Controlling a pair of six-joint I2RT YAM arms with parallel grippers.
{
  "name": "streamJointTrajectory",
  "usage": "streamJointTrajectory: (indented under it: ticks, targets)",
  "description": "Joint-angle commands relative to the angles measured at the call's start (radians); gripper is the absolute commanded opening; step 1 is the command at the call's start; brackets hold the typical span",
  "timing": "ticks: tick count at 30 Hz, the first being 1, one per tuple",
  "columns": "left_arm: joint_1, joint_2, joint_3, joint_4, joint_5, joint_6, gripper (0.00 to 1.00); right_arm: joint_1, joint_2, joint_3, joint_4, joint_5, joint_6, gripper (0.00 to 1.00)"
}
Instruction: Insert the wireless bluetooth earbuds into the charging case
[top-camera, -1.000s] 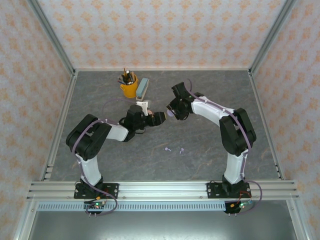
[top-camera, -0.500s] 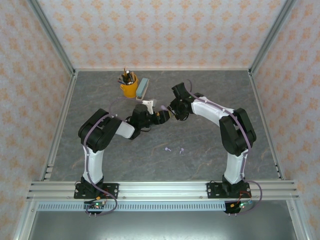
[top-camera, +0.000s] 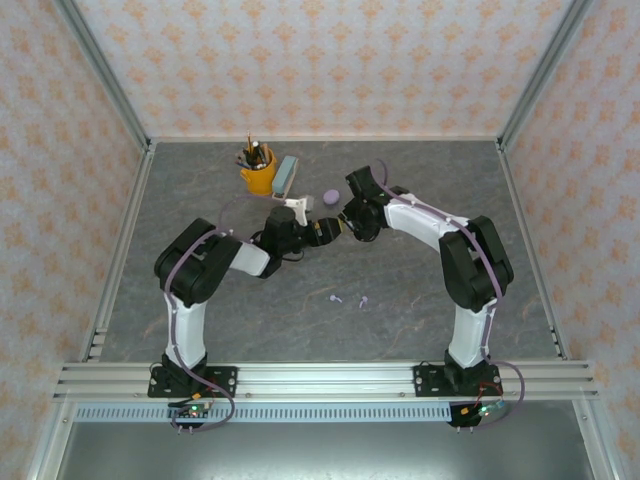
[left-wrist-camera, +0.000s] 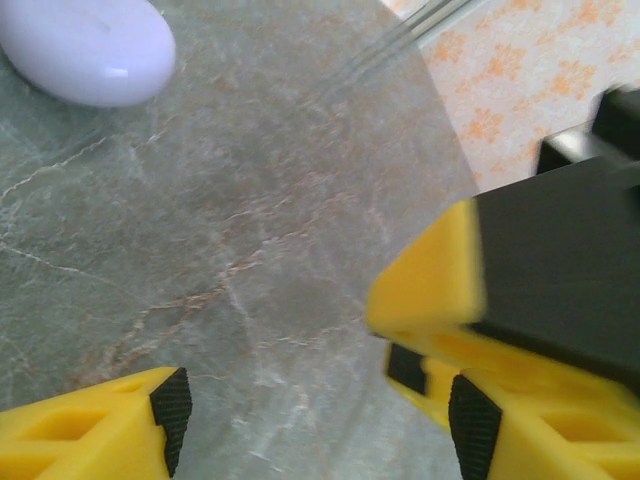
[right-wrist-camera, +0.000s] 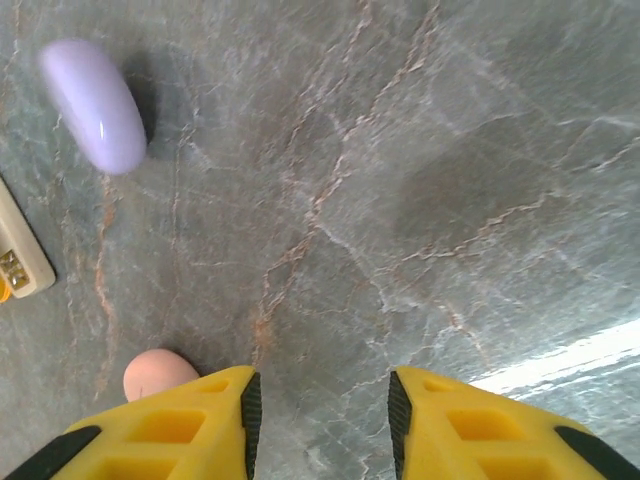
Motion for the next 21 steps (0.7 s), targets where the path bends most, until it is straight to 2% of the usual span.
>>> streamJointTrajectory:
  ticks: [1,5,8,13,17,21]
  targets:
    - [-0.002,-0.194,0.000,-0.105,-0.056,0.035,0.78,-0.018,-0.022,0.086,-0.089,0.082,-0.072,0.42]
    - [0.017,-0.363,0.058,-0.401,-0.177,0.131,0.84,-0.023,0.057,0.237,-0.192,0.143,-0.214,0.55]
    - [0.059,-0.428,0.098,-0.550,-0.223,0.146,0.86,-0.023,0.171,0.402,-0.276,0.157,-0.367,0.64]
    - [0.133,-0.468,0.111,-0.634,-0.234,0.140,0.89,-0.023,0.381,0.716,-0.405,0.174,-0.526,0.69]
    - [0.160,-0.469,0.112,-0.656,-0.229,0.135,0.89,-0.023,0.567,1.003,-0.496,0.232,-0.561,0.70]
    - [0.168,-0.465,0.111,-0.663,-0.233,0.137,0.89,-0.023,0.694,1.166,-0.475,0.276,-0.584,0.72]
